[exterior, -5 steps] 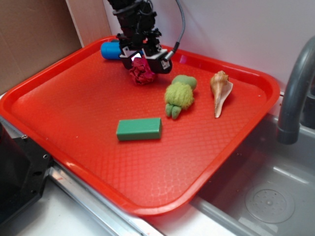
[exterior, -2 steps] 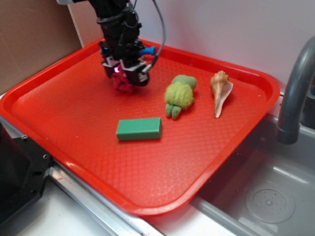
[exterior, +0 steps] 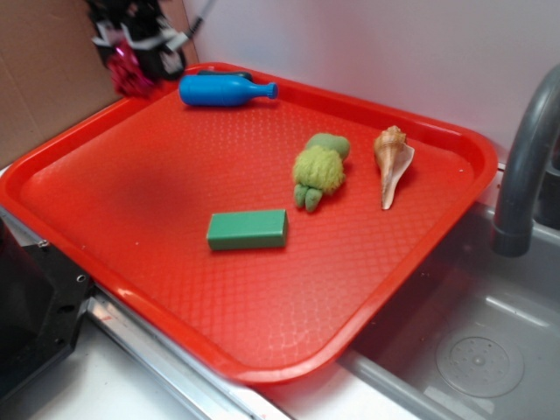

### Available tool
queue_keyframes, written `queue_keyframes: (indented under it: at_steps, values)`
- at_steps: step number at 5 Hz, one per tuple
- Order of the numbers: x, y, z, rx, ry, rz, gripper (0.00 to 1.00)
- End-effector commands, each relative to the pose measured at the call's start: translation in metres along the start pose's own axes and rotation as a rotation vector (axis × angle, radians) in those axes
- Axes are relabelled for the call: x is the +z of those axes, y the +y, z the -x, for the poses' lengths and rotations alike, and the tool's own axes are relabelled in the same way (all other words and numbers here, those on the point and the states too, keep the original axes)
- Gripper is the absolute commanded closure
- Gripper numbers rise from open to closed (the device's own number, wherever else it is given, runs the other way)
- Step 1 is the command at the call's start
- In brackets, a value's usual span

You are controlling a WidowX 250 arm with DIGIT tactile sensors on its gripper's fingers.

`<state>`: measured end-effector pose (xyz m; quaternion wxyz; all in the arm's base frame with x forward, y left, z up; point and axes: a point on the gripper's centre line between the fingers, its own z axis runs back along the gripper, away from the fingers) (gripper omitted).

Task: Grab the red paper.

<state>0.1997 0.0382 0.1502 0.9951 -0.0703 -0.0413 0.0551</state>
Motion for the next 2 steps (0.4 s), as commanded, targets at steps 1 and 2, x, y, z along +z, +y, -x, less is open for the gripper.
queue_keyframes:
  at_steps: [1, 2]
  values:
    - [0.068, 0.0033, -0.0016, 0.013, -0.111, 0.016, 1.0]
    - [0.0597, 0.0006, -0.0048, 0.024, -0.088, 0.006, 1.0]
